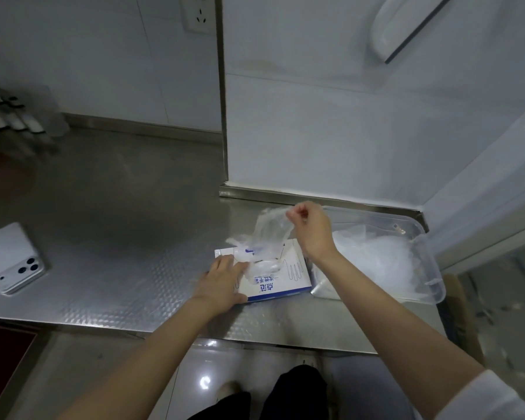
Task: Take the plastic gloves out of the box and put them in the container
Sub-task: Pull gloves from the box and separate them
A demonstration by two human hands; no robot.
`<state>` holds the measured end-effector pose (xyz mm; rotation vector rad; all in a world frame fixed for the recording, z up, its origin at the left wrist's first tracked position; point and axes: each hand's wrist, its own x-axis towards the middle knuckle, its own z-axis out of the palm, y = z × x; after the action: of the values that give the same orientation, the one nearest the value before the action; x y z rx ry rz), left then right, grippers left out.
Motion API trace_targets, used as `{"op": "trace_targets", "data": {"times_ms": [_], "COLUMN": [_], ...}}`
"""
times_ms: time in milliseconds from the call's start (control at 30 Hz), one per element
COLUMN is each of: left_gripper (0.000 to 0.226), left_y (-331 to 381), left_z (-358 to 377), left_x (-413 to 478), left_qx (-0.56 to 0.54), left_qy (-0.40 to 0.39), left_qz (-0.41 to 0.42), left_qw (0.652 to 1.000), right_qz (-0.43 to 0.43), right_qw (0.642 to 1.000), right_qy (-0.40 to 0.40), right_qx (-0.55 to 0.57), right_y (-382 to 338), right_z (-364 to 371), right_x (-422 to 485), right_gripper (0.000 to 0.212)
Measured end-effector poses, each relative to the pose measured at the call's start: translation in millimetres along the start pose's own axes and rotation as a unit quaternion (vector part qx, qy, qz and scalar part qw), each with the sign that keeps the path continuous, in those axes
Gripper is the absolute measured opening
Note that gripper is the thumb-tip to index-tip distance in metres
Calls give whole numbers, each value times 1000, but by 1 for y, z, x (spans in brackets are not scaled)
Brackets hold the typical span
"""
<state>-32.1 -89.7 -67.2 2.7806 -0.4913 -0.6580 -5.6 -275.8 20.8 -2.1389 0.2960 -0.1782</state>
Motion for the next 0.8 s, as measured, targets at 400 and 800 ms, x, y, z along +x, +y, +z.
{"op": "trace_targets", "data": {"times_ms": [400,800], "left_gripper": [43,8], "left_y": [17,112], "left_z": [-44,-108], "left_x": [23,-5], "left_qx": [-126,-454], "left_qy": [64,89], "left_qz": [-8,133], "left_qw": [990,877], "right_qz": [-30,-57], "right_qw": [997,993], "right_qy": [65,-4], "right_qx": [39,106], "right_y": [6,-6], "right_z": [-77,-102], "right_x": [10,-30], "right_gripper": [7,29]}}
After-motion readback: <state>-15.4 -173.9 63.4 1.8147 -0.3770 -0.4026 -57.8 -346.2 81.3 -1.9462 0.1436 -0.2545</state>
